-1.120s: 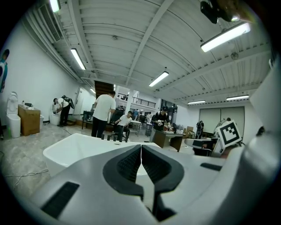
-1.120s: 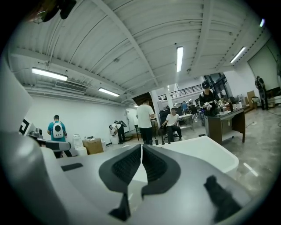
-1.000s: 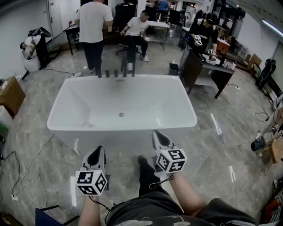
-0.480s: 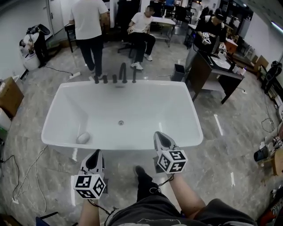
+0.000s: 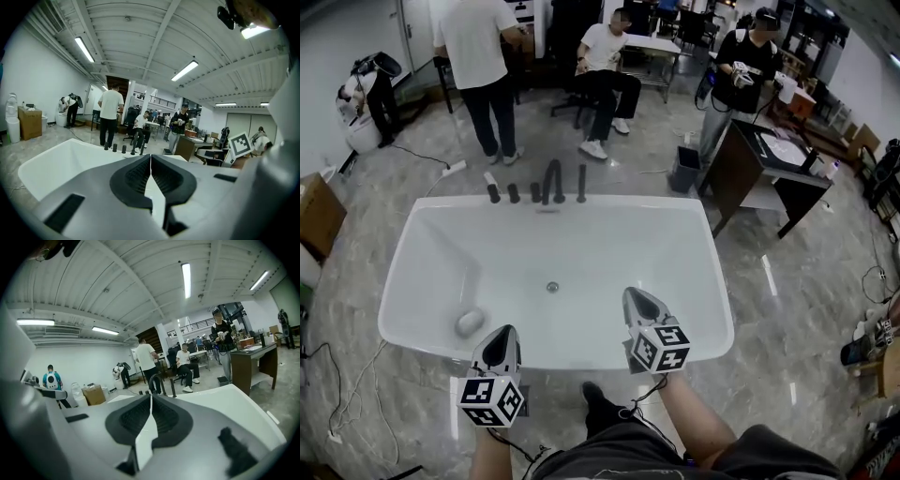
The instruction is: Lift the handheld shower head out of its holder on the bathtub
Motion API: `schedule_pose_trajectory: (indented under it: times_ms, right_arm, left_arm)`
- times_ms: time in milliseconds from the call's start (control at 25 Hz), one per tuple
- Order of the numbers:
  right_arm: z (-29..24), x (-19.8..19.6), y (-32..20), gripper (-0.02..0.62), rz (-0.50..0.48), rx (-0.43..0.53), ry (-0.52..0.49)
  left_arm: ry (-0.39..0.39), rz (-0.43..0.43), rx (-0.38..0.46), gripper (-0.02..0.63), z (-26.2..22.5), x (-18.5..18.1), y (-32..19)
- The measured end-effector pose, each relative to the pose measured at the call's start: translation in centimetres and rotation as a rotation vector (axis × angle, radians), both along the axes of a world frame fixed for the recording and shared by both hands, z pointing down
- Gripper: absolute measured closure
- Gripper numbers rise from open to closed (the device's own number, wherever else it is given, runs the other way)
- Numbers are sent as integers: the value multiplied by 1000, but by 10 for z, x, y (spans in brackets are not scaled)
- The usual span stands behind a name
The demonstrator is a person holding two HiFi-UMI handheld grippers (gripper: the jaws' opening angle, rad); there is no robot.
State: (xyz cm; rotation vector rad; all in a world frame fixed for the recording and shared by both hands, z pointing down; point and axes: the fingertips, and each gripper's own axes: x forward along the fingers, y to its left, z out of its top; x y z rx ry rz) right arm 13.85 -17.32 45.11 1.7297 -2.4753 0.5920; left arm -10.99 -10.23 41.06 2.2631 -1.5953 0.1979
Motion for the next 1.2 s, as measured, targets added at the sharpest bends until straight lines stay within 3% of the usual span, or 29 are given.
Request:
schedule_pose_trajectory:
  times_ms: [320, 800, 1000, 1200]
  right_arm:
    - [7, 7, -82, 568, -15, -22, 16]
    - [17, -35, -87, 568, 105, -52, 7]
    - [20, -41, -96, 566, 117, -44, 32]
    - [36, -31, -139, 568, 107, -51, 21]
  left_arm:
    - [7, 9, -4, 591, 1, 14, -79]
    - [15, 140, 14, 591, 1, -20, -120]
    - [35, 140, 2, 591, 7, -32, -132]
    - [28, 135, -14, 591, 21, -26, -159]
